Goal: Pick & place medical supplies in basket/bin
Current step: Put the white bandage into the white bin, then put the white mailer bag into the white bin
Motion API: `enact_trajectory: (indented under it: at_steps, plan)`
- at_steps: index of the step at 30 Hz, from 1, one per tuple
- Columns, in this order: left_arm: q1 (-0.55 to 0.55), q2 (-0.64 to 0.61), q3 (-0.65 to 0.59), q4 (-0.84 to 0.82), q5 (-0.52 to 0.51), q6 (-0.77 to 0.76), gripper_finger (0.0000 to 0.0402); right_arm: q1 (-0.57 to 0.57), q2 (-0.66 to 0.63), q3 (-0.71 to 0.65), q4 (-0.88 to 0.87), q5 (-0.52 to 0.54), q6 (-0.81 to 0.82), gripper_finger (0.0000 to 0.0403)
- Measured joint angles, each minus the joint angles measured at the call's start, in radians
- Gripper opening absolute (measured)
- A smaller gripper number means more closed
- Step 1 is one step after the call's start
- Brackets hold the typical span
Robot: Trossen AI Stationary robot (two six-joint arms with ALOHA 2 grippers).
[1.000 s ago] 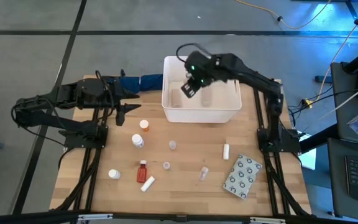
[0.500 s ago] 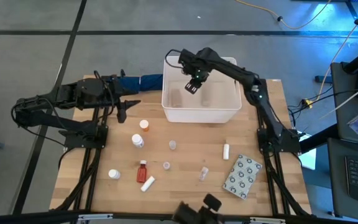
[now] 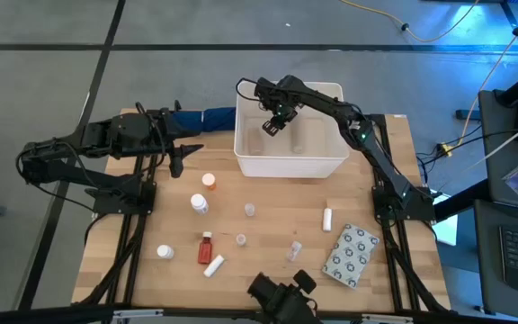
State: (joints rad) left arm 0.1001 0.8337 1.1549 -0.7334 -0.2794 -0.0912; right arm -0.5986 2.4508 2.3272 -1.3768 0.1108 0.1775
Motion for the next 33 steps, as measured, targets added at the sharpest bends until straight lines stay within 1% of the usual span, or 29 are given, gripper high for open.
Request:
enact_trajectory:
  at_steps: [7,12,14,17,22,25,29,33]
  plan:
    - [0.0,0.0,0.0,0.0,0.0,-0.003,0.0173,-0.009,0.012,0.0,0.034,0.0,0.127,0.0119]
    - [0.0,0.0,0.0,0.0,0.0,-0.003,0.0173,-0.009,0.012,0.0,0.036,0.0,0.106,0.0121]
    - [0.0,0.0,0.0,0.0,0.0,-0.003,0.0173,-0.009,0.012,0.0,0.04,0.0,0.107,0.013]
    - [0.0,0.0,0.0,0.0,0.0,-0.004,0.0173,-0.009,0.012,0.0,0.049,-0.009,0.107,0.0159]
    - [0.0,0.0,0.0,-0.003,0.0,-0.026,0.0173,-0.009,0.012,0.0,0.049,-0.016,0.115,0.0236]
    - [0.0,0.0,0.0,-0.004,0.001,-0.026,0.0173,-0.009,0.006,0.0,0.037,-0.026,0.134,0.027]
    - [0.0,0.0,0.0,-0.004,0.002,-0.026,0.0173,-0.006,-0.021,0.0,0.022,-0.029,0.132,0.0294]
    - [0.0,0.0,0.0,-0.004,0.002,-0.026,0.0173,-0.004,-0.048,0.0,0.023,-0.028,0.132,0.0298]
